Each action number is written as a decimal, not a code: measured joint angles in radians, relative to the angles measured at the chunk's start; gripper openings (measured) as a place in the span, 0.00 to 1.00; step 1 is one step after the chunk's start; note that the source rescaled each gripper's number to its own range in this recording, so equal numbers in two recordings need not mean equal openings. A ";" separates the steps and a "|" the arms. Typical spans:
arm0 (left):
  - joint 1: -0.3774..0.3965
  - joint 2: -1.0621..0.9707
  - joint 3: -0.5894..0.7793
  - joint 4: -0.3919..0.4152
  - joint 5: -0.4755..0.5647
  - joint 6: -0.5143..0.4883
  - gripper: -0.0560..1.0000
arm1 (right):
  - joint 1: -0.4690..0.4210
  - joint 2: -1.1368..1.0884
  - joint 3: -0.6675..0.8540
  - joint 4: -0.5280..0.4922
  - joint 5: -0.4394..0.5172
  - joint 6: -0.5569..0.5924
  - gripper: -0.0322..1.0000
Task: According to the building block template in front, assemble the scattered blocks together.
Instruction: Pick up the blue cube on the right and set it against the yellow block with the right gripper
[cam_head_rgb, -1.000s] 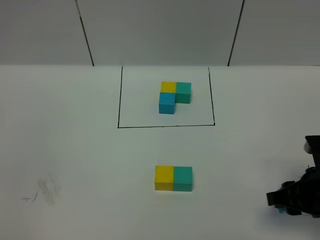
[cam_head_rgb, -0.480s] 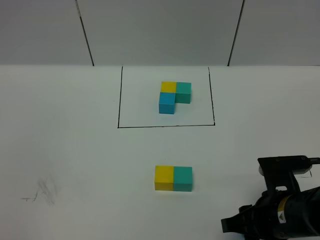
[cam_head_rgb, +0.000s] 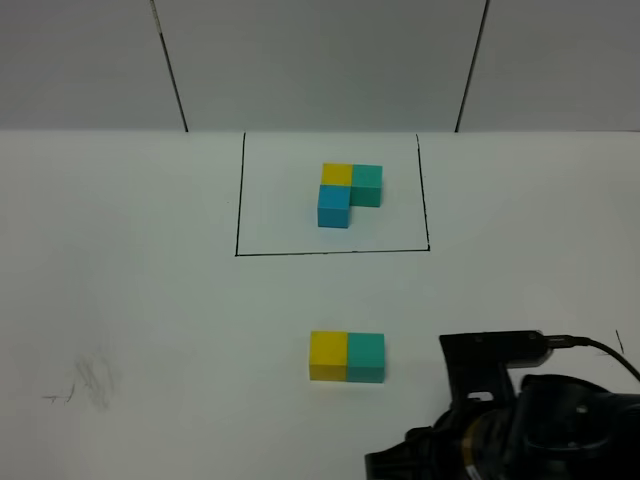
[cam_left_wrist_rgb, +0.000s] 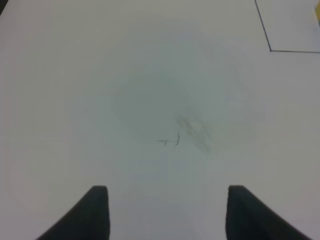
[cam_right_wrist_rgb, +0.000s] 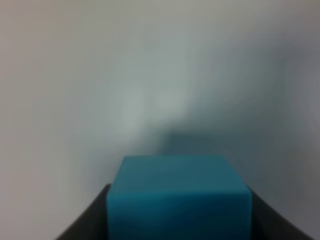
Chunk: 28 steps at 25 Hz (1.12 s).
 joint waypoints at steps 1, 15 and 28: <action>0.000 0.000 0.000 0.000 0.000 0.000 0.20 | 0.007 0.025 -0.042 0.014 0.024 0.005 0.24; 0.000 0.000 0.000 0.000 0.000 0.000 0.20 | 0.017 0.336 -0.474 0.171 0.213 -0.089 0.24; 0.000 0.000 0.000 0.000 0.000 0.000 0.20 | 0.017 0.476 -0.554 0.225 0.147 -0.115 0.24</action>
